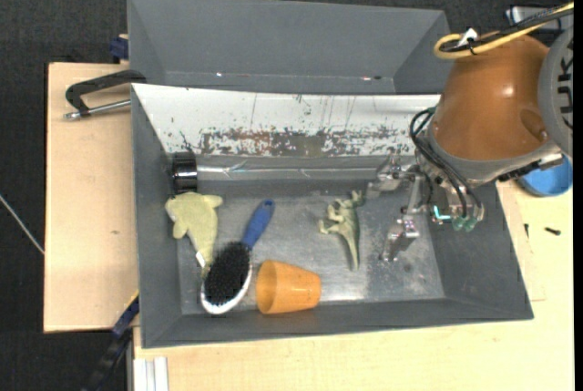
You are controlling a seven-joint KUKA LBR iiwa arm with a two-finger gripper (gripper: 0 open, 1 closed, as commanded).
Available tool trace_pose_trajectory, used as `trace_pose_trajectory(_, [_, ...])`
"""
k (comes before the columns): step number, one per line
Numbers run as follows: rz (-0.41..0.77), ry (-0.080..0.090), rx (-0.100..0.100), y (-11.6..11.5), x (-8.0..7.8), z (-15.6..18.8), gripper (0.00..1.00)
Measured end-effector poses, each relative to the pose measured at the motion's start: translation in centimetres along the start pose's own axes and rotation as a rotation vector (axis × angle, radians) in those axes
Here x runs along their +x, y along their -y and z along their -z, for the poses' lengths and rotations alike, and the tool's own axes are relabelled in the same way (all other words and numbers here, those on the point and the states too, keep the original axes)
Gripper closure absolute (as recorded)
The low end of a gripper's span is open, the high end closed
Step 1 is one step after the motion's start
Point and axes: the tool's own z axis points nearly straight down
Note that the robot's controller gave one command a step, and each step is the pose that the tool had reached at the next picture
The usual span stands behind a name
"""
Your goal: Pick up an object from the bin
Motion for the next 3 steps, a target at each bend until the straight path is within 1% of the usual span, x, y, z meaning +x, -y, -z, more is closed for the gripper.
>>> trace_pose_trajectory(1, [-0.114, 0.012, -0.002, -2.8, -4.6, -12.7, 0.0])
trace_pose_trajectory(2, [-0.114, 0.016, -0.001, -2.7, -4.7, -12.2, 1.0])
trace_pose_trajectory(3, [-0.088, 0.017, 0.001, -0.8, -2.5, -2.4, 1.0])
